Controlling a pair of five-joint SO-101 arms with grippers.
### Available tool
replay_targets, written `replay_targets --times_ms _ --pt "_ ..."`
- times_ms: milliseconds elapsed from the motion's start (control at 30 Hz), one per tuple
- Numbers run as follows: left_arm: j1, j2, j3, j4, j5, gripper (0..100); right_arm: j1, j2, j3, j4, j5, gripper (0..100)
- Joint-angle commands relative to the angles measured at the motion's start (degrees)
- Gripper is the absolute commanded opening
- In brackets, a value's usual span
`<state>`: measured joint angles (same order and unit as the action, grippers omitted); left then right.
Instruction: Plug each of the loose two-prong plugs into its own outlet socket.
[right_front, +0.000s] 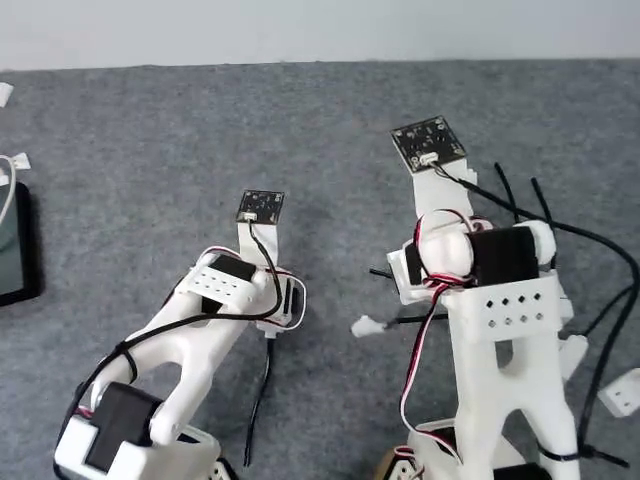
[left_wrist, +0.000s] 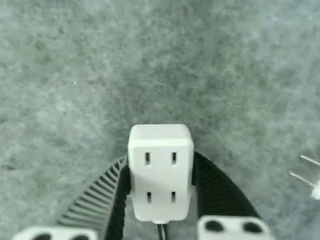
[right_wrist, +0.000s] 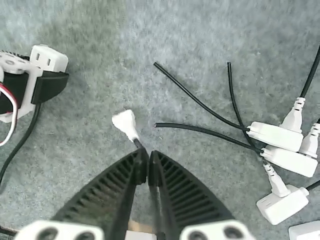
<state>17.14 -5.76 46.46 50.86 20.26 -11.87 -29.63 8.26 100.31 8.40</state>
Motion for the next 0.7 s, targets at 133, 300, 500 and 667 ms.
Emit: replay_targets --times_ms 133,300,500,667 --pt "-0.6 -4.4 0.9 -1.6 -1.8 35 0.7 9.8 -6.7 -0.7 -0.1 0.9" --pt "-1.8 -9.7 3.5 -2.2 -2.3 35 0.1 13.8 -7.4 -4.1 -3.3 0.9" --pt "-6.4 -23.7 10.7 -2.2 -6.4 35 -3.4 13.8 -3.7 -4.2 -5.5 0.9" --pt "-12.5 -35.9 19.1 -2.5 -11.4 35 -3.5 13.8 13.5 -7.6 7.4 1.1"
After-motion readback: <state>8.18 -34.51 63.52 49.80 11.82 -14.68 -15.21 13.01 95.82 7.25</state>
